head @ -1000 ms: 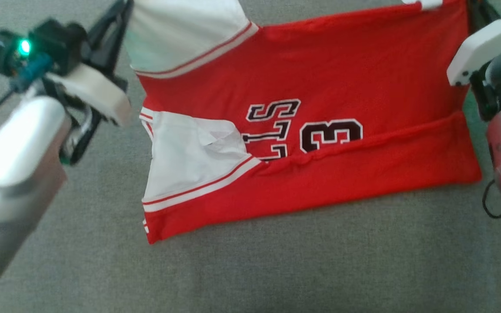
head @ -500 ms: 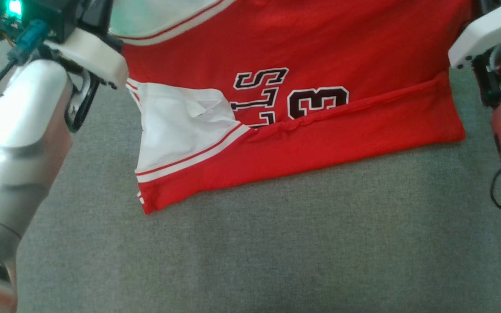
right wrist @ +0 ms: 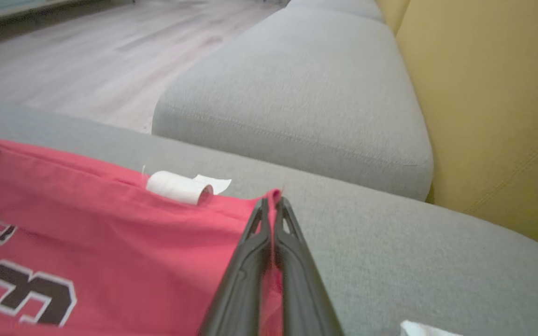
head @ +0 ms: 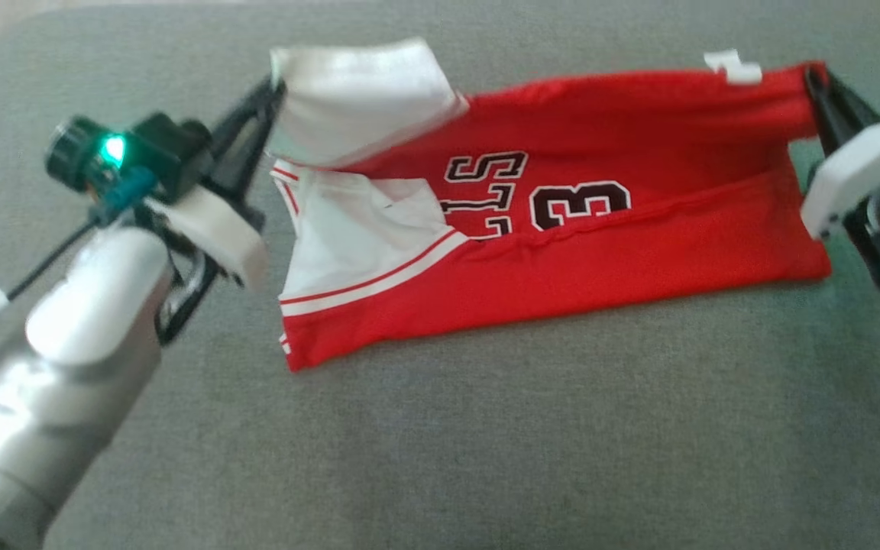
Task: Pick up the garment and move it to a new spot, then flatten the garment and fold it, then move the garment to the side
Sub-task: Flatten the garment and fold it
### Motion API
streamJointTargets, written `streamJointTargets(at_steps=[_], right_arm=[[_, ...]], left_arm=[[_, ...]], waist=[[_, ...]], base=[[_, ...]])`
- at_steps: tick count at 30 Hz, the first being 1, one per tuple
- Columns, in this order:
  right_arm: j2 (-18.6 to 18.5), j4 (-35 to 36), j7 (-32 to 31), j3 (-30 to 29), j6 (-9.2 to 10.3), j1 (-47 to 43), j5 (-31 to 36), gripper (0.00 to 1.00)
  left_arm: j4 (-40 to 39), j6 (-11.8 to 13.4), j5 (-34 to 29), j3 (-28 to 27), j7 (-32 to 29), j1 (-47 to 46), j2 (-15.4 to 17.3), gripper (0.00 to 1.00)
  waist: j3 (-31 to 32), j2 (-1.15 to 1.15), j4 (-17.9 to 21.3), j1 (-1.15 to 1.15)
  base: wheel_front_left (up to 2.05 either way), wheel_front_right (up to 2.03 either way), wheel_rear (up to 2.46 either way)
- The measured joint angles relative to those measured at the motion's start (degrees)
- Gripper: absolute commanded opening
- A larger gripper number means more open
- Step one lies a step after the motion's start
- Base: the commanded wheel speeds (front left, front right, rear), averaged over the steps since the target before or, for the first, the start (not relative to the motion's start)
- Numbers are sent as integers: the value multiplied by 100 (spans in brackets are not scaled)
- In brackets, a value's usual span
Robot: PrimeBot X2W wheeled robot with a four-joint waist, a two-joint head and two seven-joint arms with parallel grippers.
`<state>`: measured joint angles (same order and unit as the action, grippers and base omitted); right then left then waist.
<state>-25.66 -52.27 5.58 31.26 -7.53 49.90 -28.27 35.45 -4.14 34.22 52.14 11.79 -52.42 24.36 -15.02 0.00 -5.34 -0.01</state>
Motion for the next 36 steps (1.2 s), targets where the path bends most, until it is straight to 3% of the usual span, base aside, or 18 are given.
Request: streamJointTargets(at_steps=[7,12,20,29,30,31,32,33,36], right_arm=[[-772,460,-532,1102,0,-487,-519,0],[-1131,720,-878,1691,0,-623,-836,0],[-1491,1059,-1293,2412,0,-709,-1314,0],[-1579,1145,-1433,2856,0,-708,-1623,0],[-1575,1138,-1513,2916,0,-708,-1666,7],[-1574,1134,-1575,2965,0,-708,-1705,77],[-1573,1117,-1602,2980,0,-708,-1740,100],[-1571,1089,-1621,2978,0,-708,-1818,100],[-1573,1070,-1551,2951,0,-706,-1984,100]], left_arm=[[-1015,-99,302,400,-844,812,402,0],[-1461,-98,433,592,-1341,1139,660,0],[-1937,-96,628,824,-2016,1410,923,0],[-2131,-34,715,948,-2379,1517,1070,0],[-2127,-32,715,978,-2391,1552,1063,0],[-2114,-18,715,1010,-2392,1590,1059,0],[-2086,29,714,1036,-2392,1627,1051,62],[-2054,82,705,1050,-2380,1660,1042,100],[-1914,265,695,1042,-2232,1710,1005,100]], waist=[[193,0,-158,0],[277,0,-134,0],[440,0,-26,0],[532,0,66,0],[539,0,78,1],[548,0,91,1],[556,0,106,0],[567,0,121,1],[624,0,166,0]], base=[[0,0,0],[0,0,0],[0,0,0],[0,0,0],[0,0,0],[0,0,0],[0,0,0],[0,0,0],[0,0,0]])
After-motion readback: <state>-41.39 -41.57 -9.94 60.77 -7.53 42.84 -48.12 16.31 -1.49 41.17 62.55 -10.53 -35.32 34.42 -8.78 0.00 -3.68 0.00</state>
